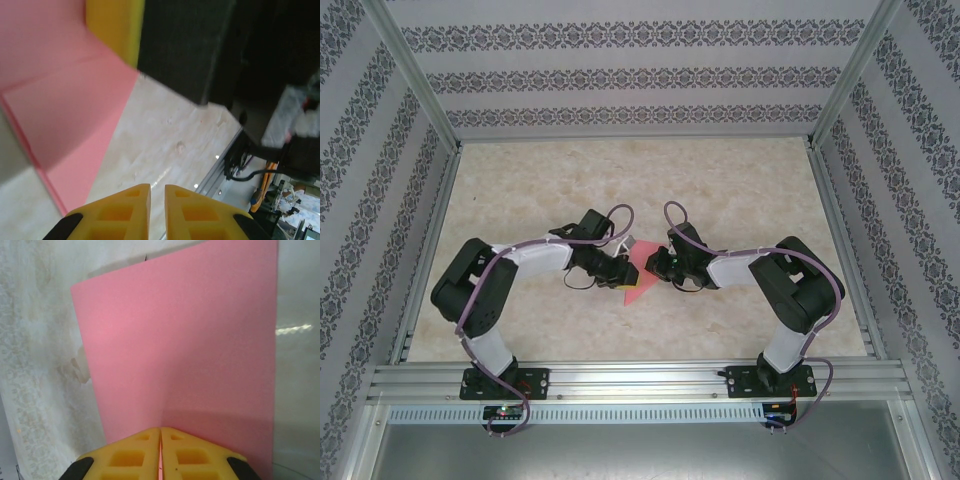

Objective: Fold a paper plane with a square sheet of paper (pick it up from the middle)
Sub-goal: Third fold the triangle at the center of the table.

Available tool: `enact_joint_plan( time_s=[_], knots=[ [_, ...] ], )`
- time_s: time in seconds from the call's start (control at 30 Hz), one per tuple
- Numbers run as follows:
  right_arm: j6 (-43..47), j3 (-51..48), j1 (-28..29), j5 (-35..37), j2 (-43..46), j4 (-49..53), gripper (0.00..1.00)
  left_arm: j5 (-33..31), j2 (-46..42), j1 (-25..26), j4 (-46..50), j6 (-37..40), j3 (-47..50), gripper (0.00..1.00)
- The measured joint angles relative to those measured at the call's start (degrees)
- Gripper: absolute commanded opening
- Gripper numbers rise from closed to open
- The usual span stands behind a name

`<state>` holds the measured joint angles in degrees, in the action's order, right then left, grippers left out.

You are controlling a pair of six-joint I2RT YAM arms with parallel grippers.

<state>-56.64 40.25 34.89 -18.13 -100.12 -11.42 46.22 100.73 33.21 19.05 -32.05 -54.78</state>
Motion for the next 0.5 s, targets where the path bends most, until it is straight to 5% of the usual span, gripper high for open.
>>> enact_joint_plan(
  time_s=[0.27,0.5],
  knots=[
    [0.0,0.4,0.0,0.0,0.7,1.7,0.13,-2.6,7.1,0.0,0.1,0.5,-0.7,0.14],
    [1.2,0.7,0.4,0.2,9.6,8.3,0.12,-3.7,7.1,0.0,0.3,1.6,-0.7,0.12]
  ],
)
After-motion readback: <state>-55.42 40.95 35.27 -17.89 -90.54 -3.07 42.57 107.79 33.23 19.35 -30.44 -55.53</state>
